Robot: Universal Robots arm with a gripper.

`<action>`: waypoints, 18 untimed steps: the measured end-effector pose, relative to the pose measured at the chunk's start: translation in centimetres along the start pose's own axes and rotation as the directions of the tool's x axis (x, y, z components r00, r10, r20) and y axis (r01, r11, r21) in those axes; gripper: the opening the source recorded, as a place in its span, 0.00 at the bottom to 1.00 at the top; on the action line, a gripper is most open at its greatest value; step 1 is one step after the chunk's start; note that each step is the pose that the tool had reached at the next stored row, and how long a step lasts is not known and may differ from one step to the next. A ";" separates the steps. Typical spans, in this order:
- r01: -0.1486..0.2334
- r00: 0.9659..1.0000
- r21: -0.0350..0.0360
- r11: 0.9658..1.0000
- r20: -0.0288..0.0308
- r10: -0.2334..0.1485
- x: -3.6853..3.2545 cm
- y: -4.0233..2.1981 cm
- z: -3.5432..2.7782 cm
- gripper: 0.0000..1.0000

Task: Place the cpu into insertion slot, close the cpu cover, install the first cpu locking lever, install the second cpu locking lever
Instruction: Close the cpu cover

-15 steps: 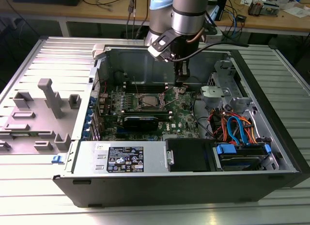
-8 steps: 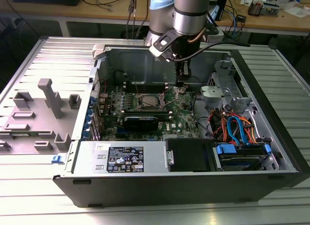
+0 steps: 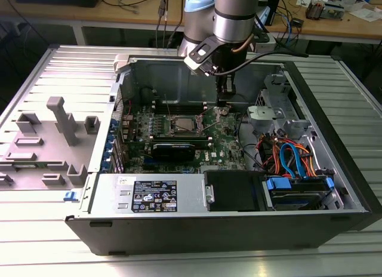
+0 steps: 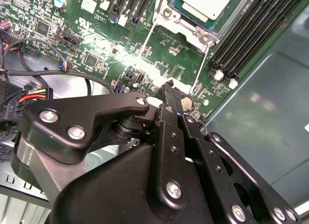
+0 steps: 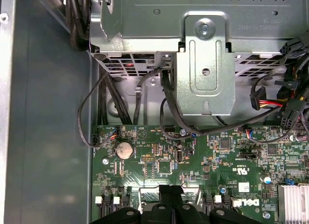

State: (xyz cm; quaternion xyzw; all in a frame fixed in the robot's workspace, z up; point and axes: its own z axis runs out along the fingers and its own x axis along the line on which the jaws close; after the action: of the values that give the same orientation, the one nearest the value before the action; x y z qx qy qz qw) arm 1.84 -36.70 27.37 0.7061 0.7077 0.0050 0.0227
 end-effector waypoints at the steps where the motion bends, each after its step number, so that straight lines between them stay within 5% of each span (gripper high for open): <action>1: 0.000 1.000 0.000 1.000 0.000 0.000 0.00 0.00 0.00 0.11; 13: 0.000 1.000 0.001 1.000 0.001 0.000 0.00 0.67 0.04 0.11; 18: 0.000 1.000 0.001 1.000 0.003 0.000 0.01 1.43 0.08 0.11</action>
State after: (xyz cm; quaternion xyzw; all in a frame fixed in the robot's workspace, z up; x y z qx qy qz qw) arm 3.27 -36.69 27.35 0.7061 0.7077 0.0038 0.0234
